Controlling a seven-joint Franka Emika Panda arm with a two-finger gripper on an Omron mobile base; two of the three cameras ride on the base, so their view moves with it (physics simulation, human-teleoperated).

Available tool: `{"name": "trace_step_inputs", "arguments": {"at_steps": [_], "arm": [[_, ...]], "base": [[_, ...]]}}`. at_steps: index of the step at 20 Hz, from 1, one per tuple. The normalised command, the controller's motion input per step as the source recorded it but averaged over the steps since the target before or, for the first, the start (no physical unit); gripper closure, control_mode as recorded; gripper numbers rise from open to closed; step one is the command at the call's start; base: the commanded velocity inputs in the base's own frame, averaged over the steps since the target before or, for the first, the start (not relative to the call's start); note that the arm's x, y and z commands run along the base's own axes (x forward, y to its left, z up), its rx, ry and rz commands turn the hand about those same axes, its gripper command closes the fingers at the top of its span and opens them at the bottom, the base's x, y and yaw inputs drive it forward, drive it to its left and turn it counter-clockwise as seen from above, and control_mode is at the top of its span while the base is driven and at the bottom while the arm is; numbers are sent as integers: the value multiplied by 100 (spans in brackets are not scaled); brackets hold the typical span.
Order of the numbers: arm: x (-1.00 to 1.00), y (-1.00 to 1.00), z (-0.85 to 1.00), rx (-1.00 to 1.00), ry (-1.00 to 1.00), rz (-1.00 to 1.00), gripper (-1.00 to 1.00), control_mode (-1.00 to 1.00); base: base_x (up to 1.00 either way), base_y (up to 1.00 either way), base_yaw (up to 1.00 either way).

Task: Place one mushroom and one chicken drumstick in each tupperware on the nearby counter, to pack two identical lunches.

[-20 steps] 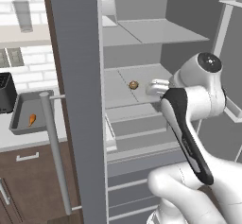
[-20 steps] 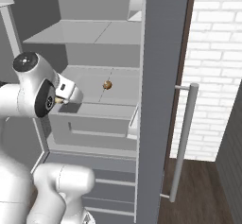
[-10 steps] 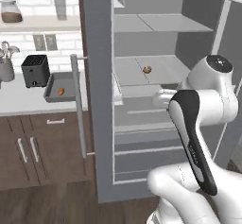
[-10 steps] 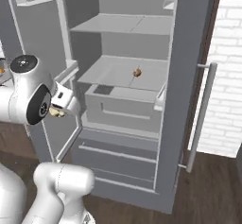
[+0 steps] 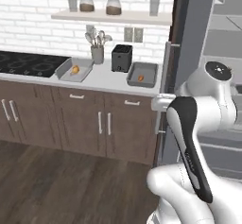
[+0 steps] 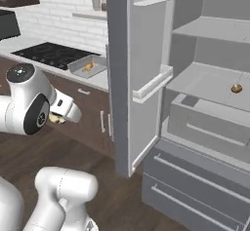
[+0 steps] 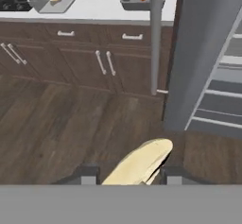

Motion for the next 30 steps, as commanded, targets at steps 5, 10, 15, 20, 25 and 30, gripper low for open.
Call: {"name": "trace_step_inputs", "arguments": {"at_steps": [5, 10, 15, 20, 25, 30], "arm": [[0, 0, 0, 0, 0, 0, 100, 100], [0, 0, 0, 0, 0, 0, 100, 100], [0, 0, 0, 0, 0, 0, 100, 100], [0, 0, 0, 0, 0, 0, 100, 100], [0, 0, 0, 0, 0, 0, 100, 100], [0, 0, 0, 0, 0, 0, 100, 100]], "base": [[100, 37, 12], [100, 85, 16], [96, 100, 4], [100, 90, -26], [100, 68, -56], [100, 71, -71]]}}
